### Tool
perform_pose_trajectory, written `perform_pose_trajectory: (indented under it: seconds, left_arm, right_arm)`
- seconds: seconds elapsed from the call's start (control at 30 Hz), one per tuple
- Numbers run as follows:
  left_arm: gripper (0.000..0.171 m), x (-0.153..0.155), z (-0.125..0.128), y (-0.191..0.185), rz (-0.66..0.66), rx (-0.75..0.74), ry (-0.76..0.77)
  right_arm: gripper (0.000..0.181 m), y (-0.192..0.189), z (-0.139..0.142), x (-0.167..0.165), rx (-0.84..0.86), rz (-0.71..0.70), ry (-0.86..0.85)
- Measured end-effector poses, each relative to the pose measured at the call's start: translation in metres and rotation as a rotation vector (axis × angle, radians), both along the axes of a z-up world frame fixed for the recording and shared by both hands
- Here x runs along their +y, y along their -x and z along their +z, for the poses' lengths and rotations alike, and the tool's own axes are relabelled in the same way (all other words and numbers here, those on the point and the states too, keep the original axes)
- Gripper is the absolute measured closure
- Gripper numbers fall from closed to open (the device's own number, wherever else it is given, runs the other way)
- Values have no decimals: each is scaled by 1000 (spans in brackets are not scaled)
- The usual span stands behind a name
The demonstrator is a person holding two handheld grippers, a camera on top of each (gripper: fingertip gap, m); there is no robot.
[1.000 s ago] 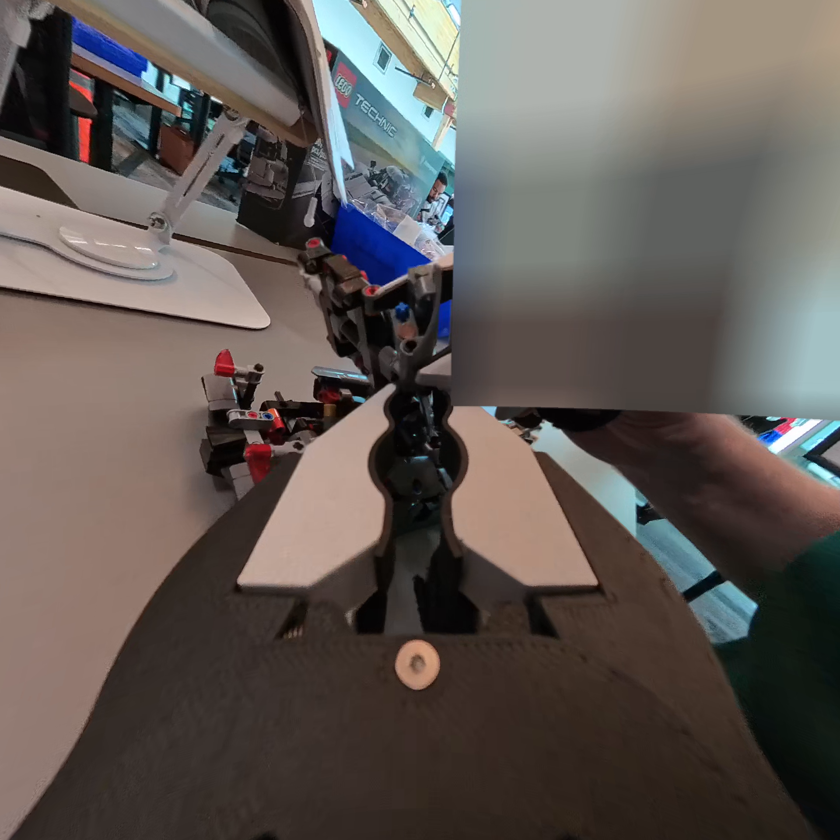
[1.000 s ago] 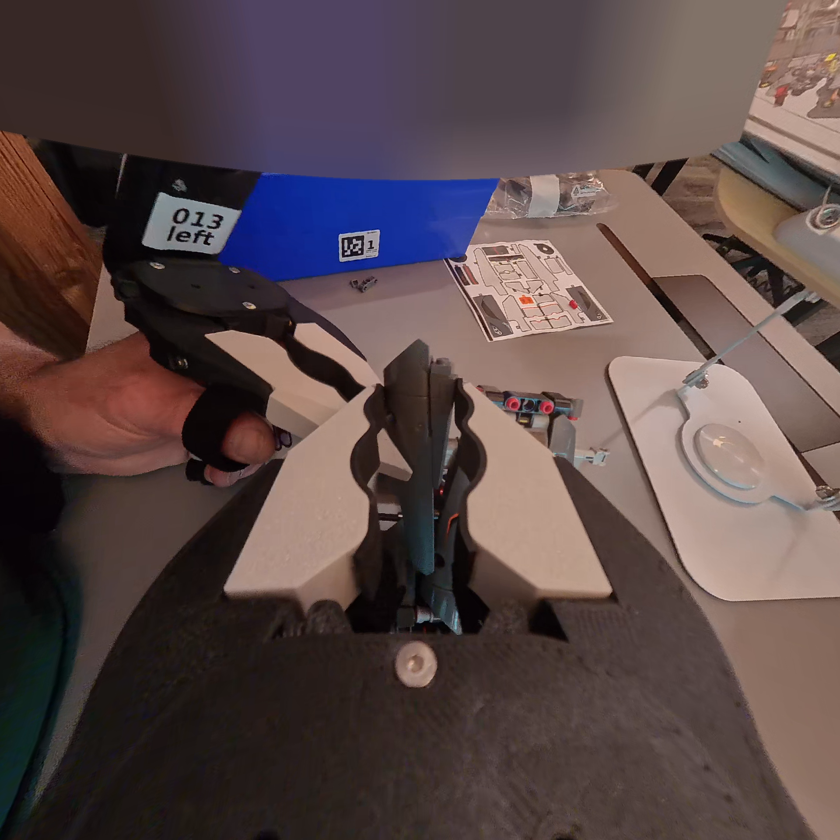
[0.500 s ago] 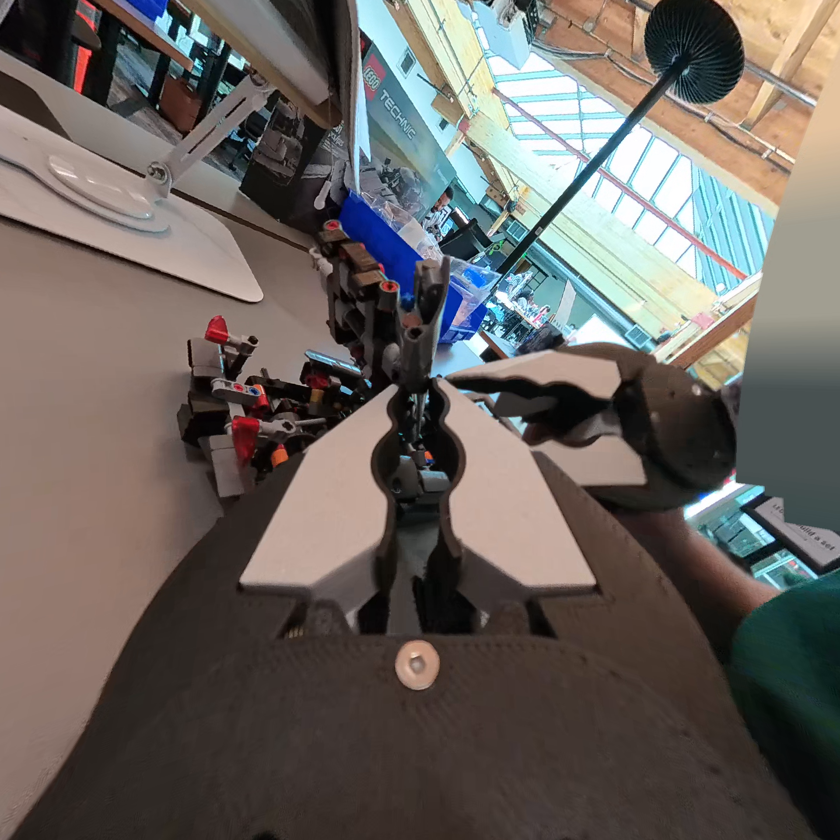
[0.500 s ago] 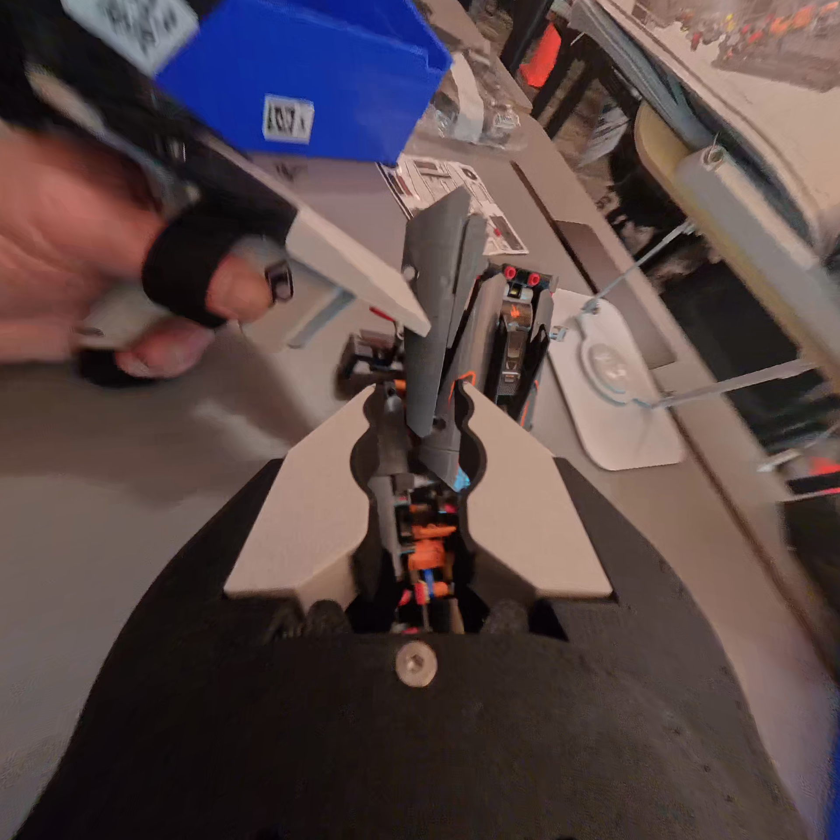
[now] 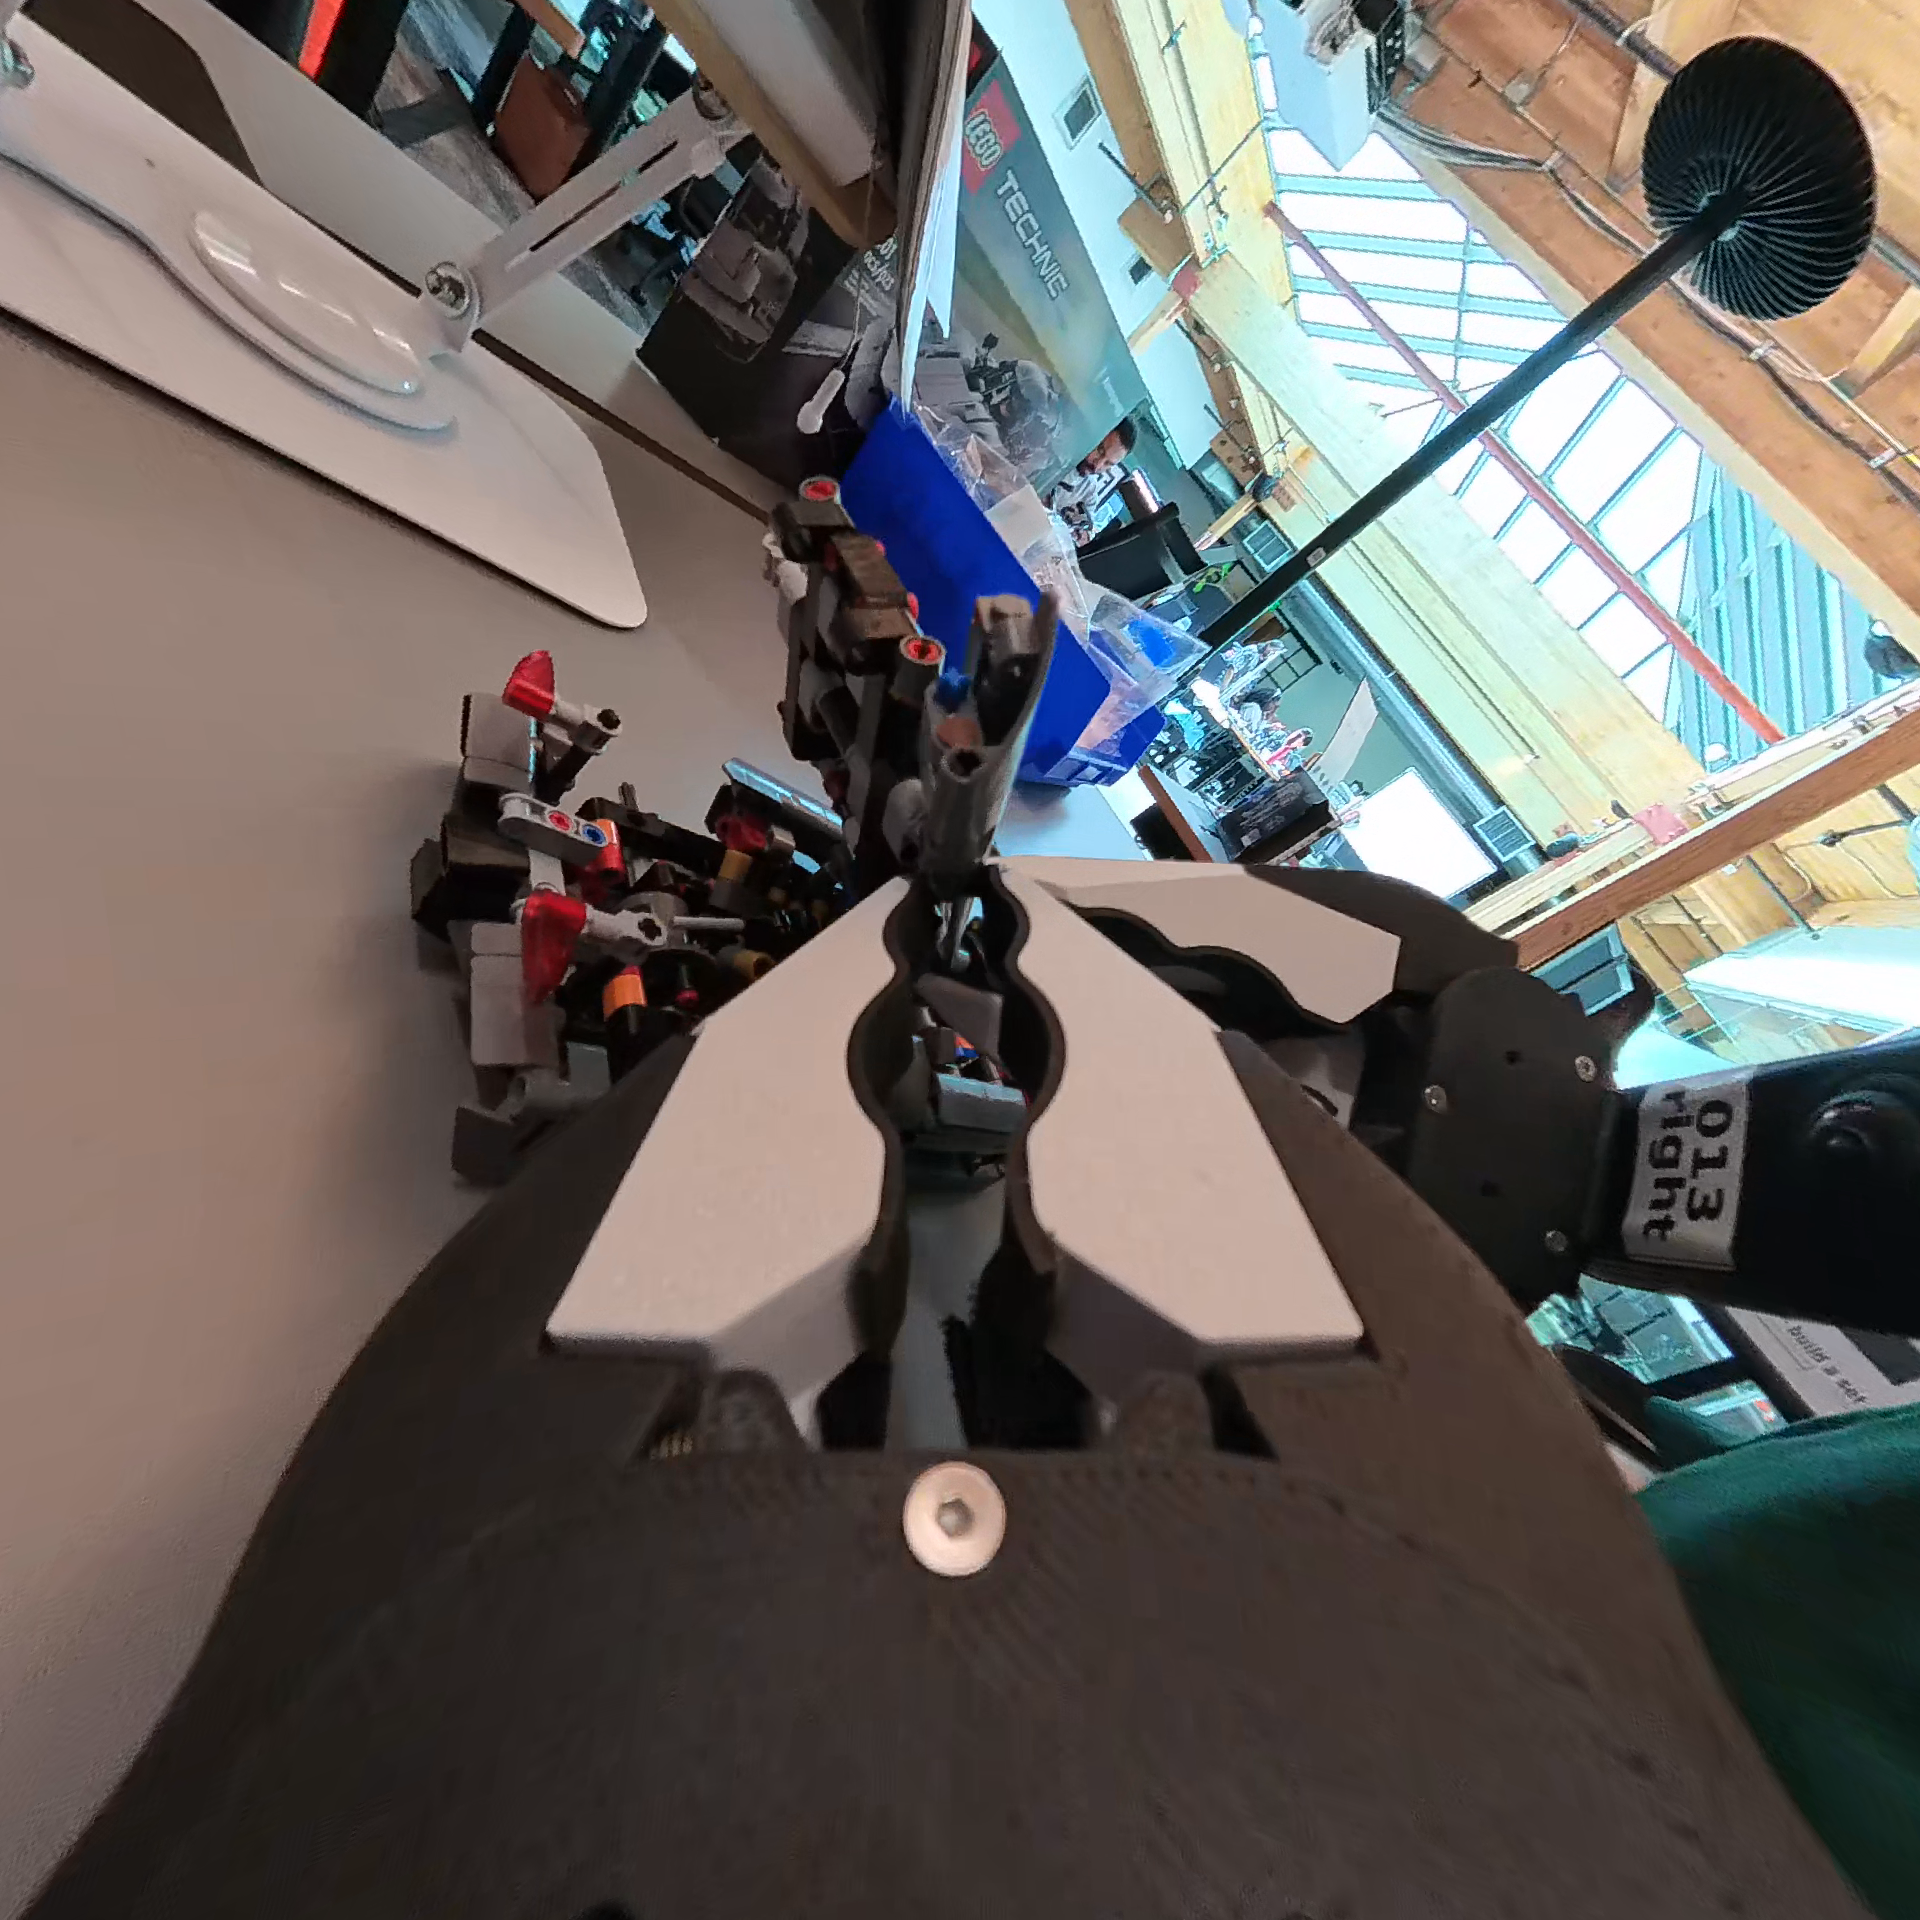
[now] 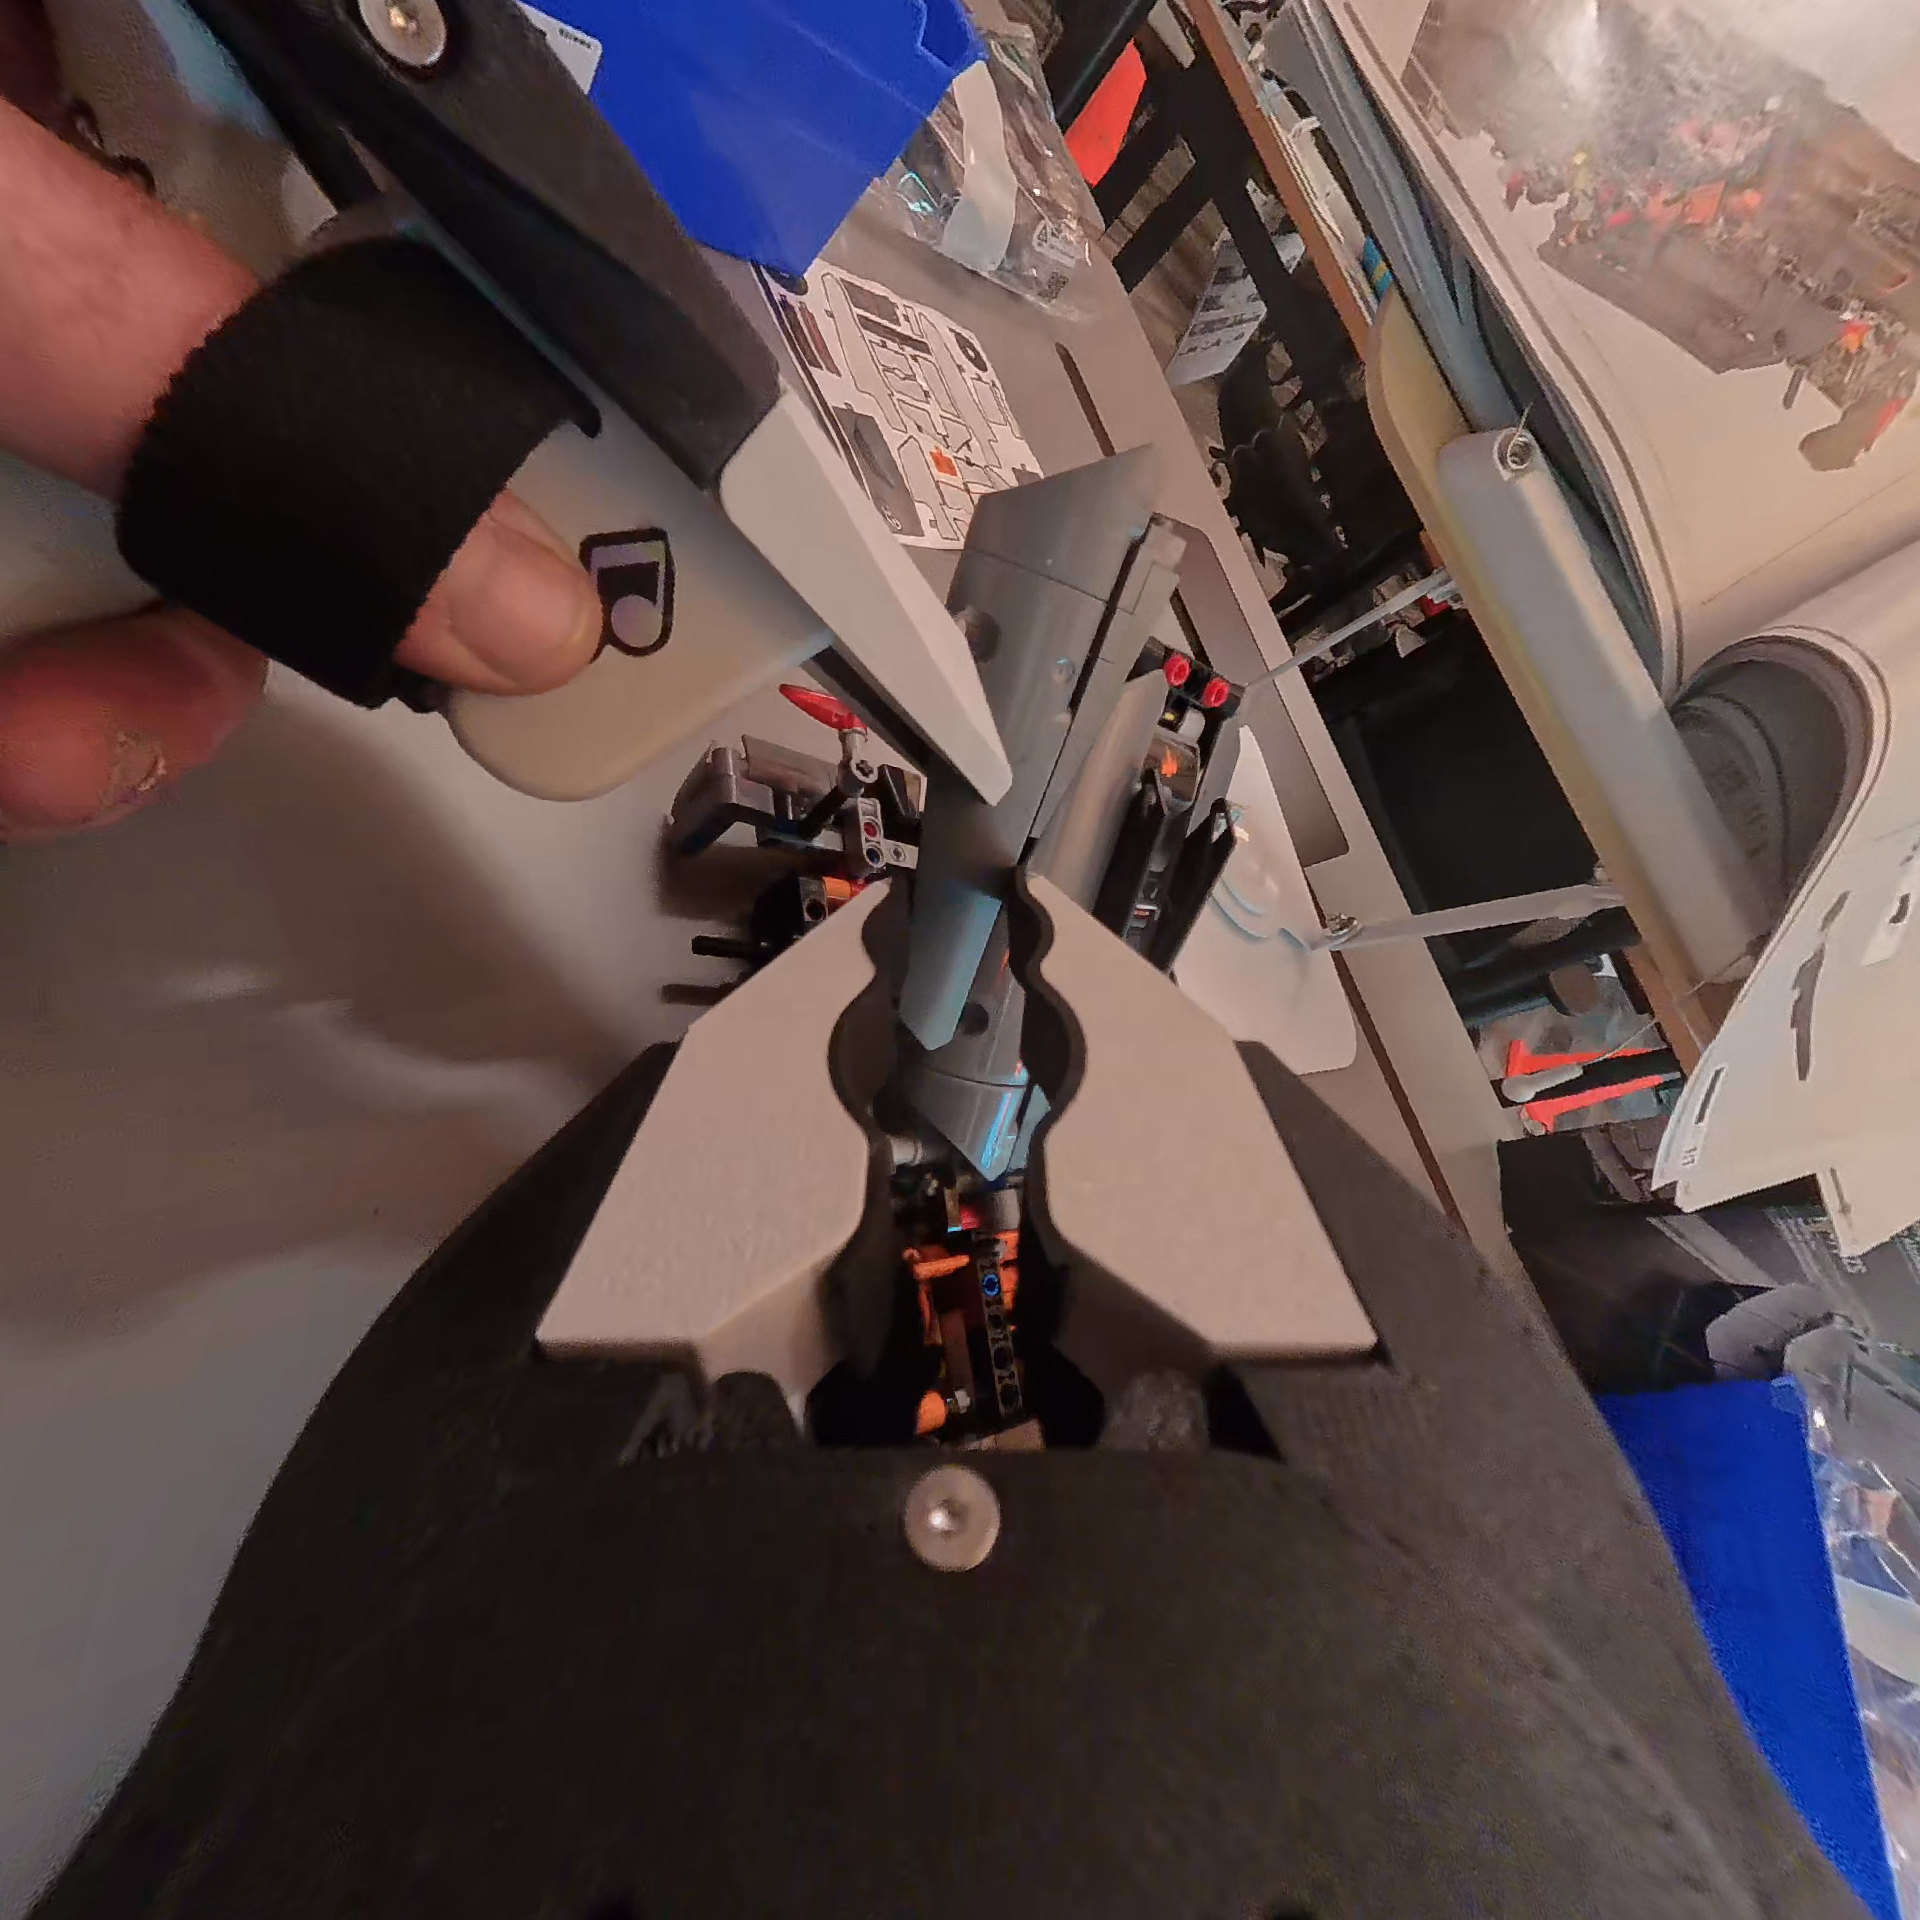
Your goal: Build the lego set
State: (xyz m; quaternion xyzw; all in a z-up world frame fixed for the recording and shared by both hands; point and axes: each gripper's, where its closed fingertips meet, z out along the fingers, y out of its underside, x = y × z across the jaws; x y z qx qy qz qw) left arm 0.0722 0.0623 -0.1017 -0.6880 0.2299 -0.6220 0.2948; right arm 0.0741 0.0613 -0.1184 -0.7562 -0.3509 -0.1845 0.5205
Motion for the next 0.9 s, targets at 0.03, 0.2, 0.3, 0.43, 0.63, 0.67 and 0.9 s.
perform_pose_trajectory:
  seconds: [0.03, 0.2, 0.3, 0.43, 0.63, 0.67, 0.9]
  left_arm:
    - [164, 0, 0, 0, -2, -3, 10]
    - [150, 1, 1, 0, 8, 1, -1]
    - [146, 2, 4, 1, 23, -7, -21]
    - [148, 12, 8, 5, 63, -18, -27]
    - [159, 14, 4, 4, 47, -17, -9]
    - [159, 14, 4, 4, 47, -18, -2]
    - [160, 16, 6, 2, 68, -58, 23]
  right_arm:
    - [165, 0, 0, 0, -1, 3, -3]
    - [165, 1, -2, 1, 32, 25, -4]
    - [165, 4, -1, 1, 55, 34, -9]
    - [165, 1, -3, 2, 65, 44, -2]
    - [165, 0, -3, 0, 86, 59, 5]
    - [165, 0, -3, -1, 93, 64, 6]
    - [159, 0, 16, -11, 228, 124, 10]
